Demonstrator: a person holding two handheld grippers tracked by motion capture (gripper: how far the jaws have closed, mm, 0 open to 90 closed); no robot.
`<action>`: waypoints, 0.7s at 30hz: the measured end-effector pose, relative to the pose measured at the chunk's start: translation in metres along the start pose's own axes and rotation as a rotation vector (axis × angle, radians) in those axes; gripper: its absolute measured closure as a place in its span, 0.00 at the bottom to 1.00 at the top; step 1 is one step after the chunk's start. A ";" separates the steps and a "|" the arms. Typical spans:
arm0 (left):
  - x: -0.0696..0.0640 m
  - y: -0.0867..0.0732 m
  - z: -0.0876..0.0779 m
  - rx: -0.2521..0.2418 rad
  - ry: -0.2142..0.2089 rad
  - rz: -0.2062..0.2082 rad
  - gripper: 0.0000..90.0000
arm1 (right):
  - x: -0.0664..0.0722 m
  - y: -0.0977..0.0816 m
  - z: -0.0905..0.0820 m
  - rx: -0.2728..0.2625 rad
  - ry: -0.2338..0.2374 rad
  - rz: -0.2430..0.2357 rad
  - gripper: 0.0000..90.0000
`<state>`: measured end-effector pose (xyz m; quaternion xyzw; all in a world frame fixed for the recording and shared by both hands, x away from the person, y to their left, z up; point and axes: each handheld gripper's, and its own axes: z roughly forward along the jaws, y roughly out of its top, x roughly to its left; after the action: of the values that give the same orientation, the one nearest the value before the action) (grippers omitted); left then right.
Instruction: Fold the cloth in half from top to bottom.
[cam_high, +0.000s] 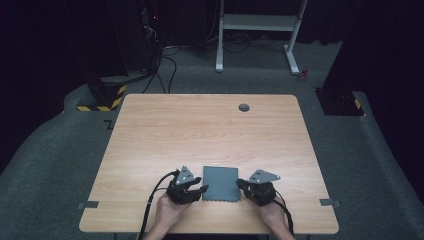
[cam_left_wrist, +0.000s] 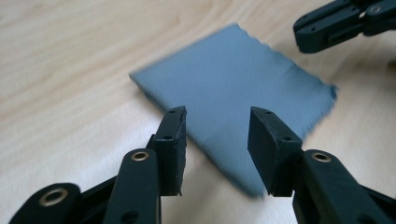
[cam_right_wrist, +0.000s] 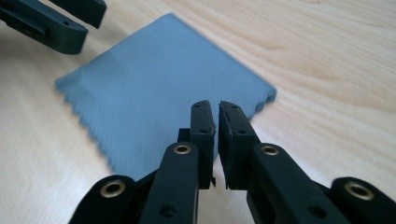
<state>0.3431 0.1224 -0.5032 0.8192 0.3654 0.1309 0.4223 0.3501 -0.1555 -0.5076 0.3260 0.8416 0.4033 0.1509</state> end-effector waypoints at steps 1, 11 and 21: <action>0.002 0.003 0.004 -0.004 -0.005 -0.017 0.63 | -0.002 0.003 0.003 0.000 -0.001 -0.001 0.94; 0.020 0.022 0.040 0.035 0.072 -0.039 0.62 | -0.015 0.021 0.035 0.023 0.011 0.079 0.94; 0.024 0.022 0.050 0.088 0.114 -0.013 0.65 | -0.025 0.029 0.055 0.066 0.001 0.124 0.92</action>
<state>0.3966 0.1011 -0.5182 0.8257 0.3995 0.1584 0.3655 0.4096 -0.1270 -0.5203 0.3819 0.8328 0.3841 0.1144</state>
